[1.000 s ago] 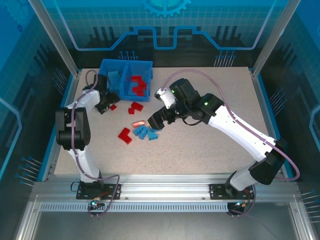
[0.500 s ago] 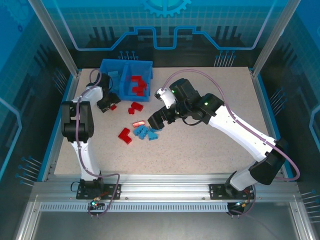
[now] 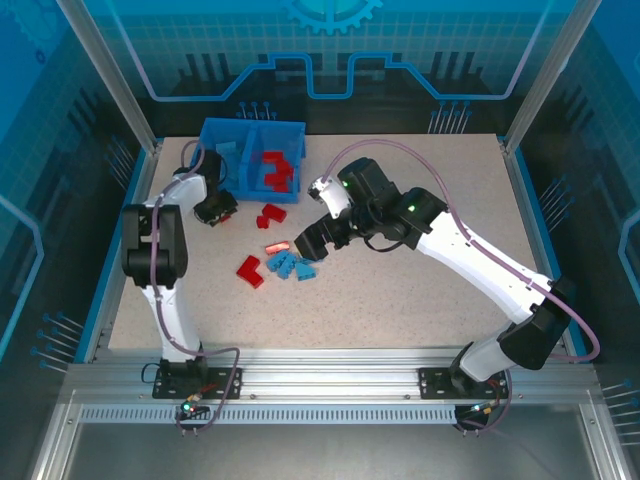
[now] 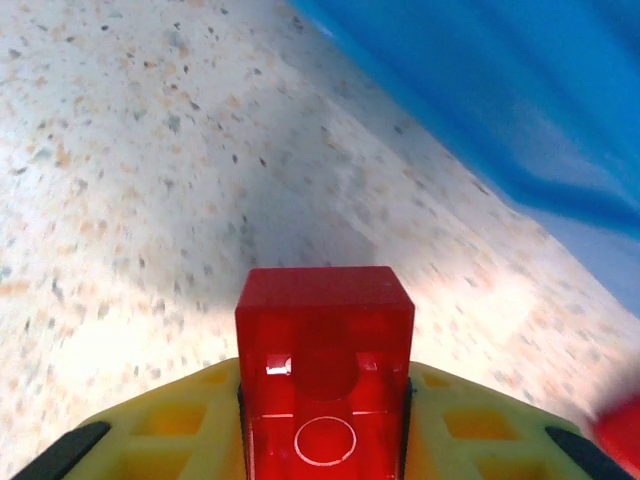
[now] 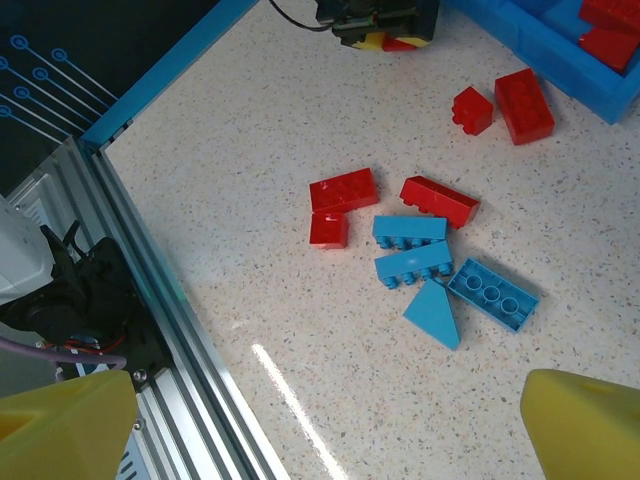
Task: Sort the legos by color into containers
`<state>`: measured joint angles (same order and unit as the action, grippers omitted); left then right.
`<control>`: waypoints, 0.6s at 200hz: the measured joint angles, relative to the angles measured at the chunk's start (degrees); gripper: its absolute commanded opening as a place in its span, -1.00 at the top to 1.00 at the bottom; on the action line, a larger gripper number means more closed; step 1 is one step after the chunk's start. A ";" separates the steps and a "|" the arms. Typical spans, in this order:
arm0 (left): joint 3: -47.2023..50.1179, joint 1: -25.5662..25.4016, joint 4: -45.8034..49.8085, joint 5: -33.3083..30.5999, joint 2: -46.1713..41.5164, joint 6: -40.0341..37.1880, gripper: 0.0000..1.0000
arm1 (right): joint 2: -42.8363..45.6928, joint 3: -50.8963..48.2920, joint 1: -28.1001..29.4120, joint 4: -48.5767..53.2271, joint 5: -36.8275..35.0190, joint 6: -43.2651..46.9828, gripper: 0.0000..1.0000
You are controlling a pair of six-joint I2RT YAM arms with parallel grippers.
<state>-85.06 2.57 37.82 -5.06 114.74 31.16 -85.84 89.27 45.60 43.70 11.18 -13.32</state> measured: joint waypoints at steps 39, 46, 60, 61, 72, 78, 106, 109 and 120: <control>-0.79 -4.22 -0.09 0.37 -10.43 -0.02 0.38 | 0.00 0.00 0.15 -0.61 -0.48 -0.22 -1.00; -2.05 -5.44 -0.11 0.35 -11.45 -0.22 0.37 | 0.02 0.00 0.15 -0.83 -0.66 -0.24 -1.00; -5.79 -8.09 -0.39 -0.42 -11.89 -1.29 0.37 | 0.17 0.00 0.15 -1.11 -1.20 -0.44 -1.00; -6.01 -8.24 -0.48 -0.50 -11.89 -1.38 0.37 | 0.20 0.00 0.15 -1.14 -1.22 -0.42 -1.00; -9.29 -10.43 -1.07 -1.66 -11.37 -2.73 0.37 | 0.46 -0.02 0.15 -1.31 -1.70 -0.63 -1.00; -10.99 -11.34 -1.55 -2.34 -10.75 -3.61 0.37 | 0.66 -0.02 0.15 -1.31 -1.84 -0.70 -1.00; -20.68 -13.42 -4.07 -5.86 -3.45 -7.56 0.35 | 2.12 -0.31 0.15 -1.36 -2.34 -1.14 -1.00; -22.12 -13.44 -4.15 -6.56 -1.90 -8.07 0.34 | 2.38 -0.39 0.15 -1.38 -2.45 -1.25 -1.00; -26.71 -13.29 -4.35 -8.26 2.78 -9.44 0.28 | 3.13 -0.79 0.15 -1.40 -2.73 -1.36 -1.00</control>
<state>-111.77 -10.72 33.47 -13.32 117.51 21.71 -82.72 88.49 45.76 42.30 8.45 -14.68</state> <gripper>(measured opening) 0.344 0.997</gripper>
